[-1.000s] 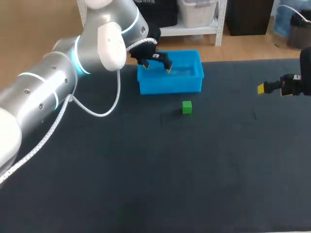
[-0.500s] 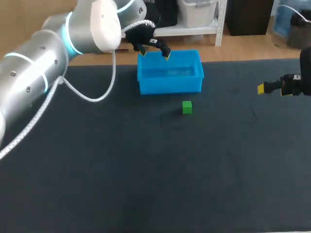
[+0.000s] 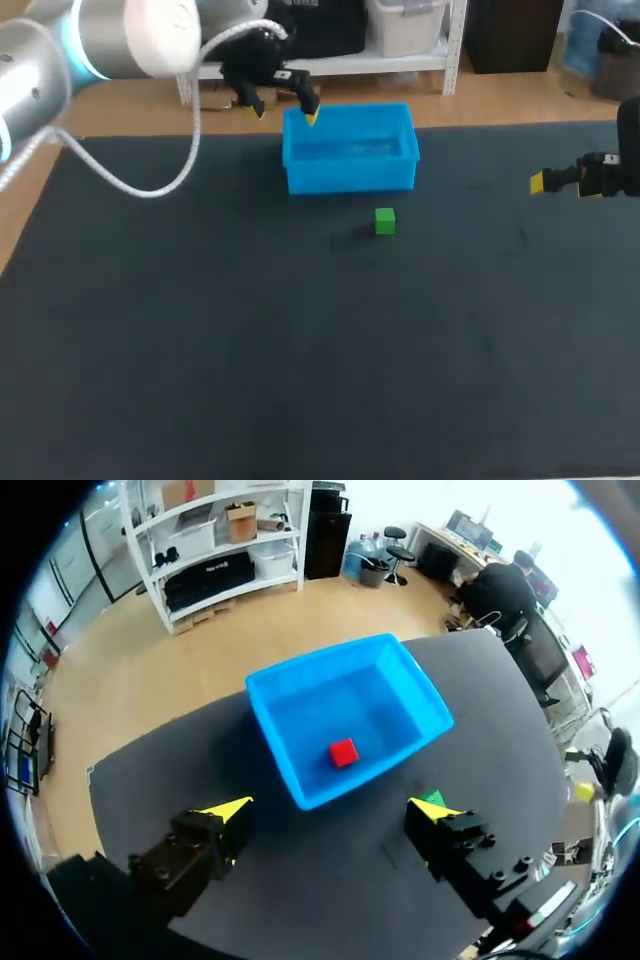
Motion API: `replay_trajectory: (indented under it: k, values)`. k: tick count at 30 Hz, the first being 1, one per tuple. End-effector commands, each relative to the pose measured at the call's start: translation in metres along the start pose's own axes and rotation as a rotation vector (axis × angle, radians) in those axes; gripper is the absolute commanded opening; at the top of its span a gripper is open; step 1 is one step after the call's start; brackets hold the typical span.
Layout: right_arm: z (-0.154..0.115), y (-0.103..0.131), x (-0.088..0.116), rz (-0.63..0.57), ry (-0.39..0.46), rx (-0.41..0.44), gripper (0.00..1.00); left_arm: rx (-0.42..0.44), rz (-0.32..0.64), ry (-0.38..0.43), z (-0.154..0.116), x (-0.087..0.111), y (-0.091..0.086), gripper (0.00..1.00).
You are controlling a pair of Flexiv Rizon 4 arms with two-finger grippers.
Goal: Use the left arm to pick the red cube and place it into the blue plastic box first, then use the right arm to grasp the green cube and put it into the same blue plastic box after the first action is fully finished.
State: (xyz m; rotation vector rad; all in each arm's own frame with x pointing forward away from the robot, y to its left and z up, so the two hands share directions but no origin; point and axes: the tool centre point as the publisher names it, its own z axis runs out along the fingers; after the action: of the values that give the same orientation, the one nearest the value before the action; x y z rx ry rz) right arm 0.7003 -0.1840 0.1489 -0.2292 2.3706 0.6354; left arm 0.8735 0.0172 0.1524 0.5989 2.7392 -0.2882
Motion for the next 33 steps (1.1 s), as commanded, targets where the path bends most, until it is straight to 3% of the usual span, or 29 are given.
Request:
replay_trajectory:
  k: [1,9,17,33]
  values:
    - [0.0,0.0,0.0,0.0,0.001,0.001,1.0,0.001,0.008,-0.142,-0.028,0.097,0.0,1.0]
    - [0.0,0.0,0.0,0.0,0.001,0.001,1.0,0.015,0.078,-0.191,-0.033,0.142,0.001,1.0]
    - [0.0,0.0,0.0,0.0,0.001,0.001,1.0,0.036,0.036,-0.188,-0.037,0.171,0.004,1.0]
    - [0.0,0.0,0.0,0.0,0.001,0.001,1.0,0.053,0.051,-0.189,-0.038,0.173,0.003,1.0]
